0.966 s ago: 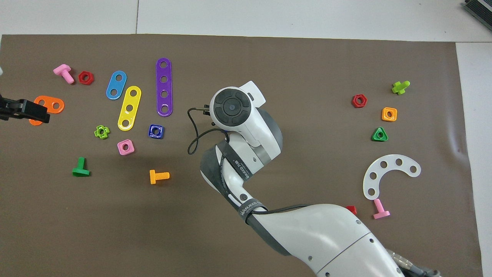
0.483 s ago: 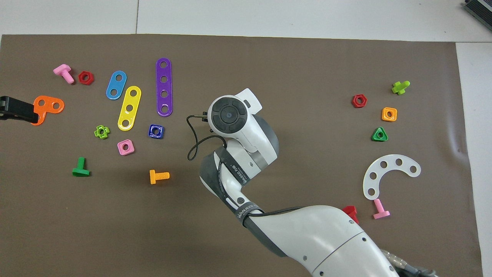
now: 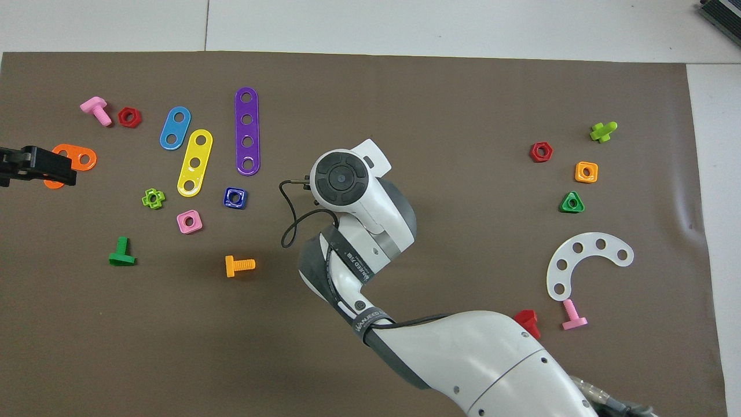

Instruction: Unscrew and place screws in storage area

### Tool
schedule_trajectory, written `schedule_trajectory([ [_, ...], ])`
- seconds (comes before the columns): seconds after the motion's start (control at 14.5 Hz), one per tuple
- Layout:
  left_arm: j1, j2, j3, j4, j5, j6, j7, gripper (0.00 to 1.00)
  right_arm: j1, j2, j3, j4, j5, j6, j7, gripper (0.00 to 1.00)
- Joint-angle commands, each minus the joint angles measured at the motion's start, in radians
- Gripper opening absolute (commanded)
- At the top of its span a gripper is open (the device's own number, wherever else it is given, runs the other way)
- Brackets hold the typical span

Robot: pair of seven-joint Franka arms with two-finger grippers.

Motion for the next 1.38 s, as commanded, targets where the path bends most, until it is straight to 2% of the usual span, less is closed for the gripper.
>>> schedule_trajectory([
  [0.0, -0.018, -0.051, 0.011, -0.075, -0.010, 0.038, -0.002, 1.00, -0.010, -0.019, 0.010, -0.029, -0.006, 0.028, -0.022, 0.37],
  [0.21, -0.025, -0.063, 0.009, -0.095, -0.010, 0.038, -0.002, 1.00, -0.013, -0.019, 0.008, -0.029, -0.016, 0.037, -0.043, 0.37],
  [0.41, -0.045, -0.115, 0.011, -0.214, -0.010, 0.116, -0.005, 1.00, -0.013, -0.019, 0.007, -0.029, -0.019, 0.037, -0.044, 0.37],
  [0.48, -0.046, -0.117, 0.011, -0.217, -0.010, 0.122, -0.013, 1.00, -0.013, -0.019, 0.008, -0.029, -0.019, 0.037, -0.051, 0.37],
  [0.55, -0.046, -0.114, 0.011, -0.213, -0.010, 0.124, -0.013, 1.00, -0.013, -0.019, 0.007, -0.029, -0.019, 0.037, -0.055, 0.31],
  [0.69, -0.046, -0.114, 0.011, -0.211, -0.010, 0.127, -0.013, 1.00, -0.011, -0.019, 0.007, -0.030, -0.021, 0.037, -0.055, 0.00],
  [1.03, -0.045, -0.103, 0.009, -0.187, -0.011, 0.119, -0.008, 1.00, -0.007, -0.025, -0.005, -0.012, -0.023, 0.010, -0.013, 0.00],
  [1.17, -0.043, -0.103, 0.011, -0.182, -0.028, 0.113, -0.006, 1.00, -0.031, -0.091, -0.010, -0.024, -0.026, -0.001, 0.002, 0.00],
  [1.31, -0.040, -0.100, 0.014, -0.165, -0.059, 0.081, -0.008, 1.00, -0.123, -0.209, -0.013, -0.070, -0.024, -0.056, -0.040, 0.00],
])
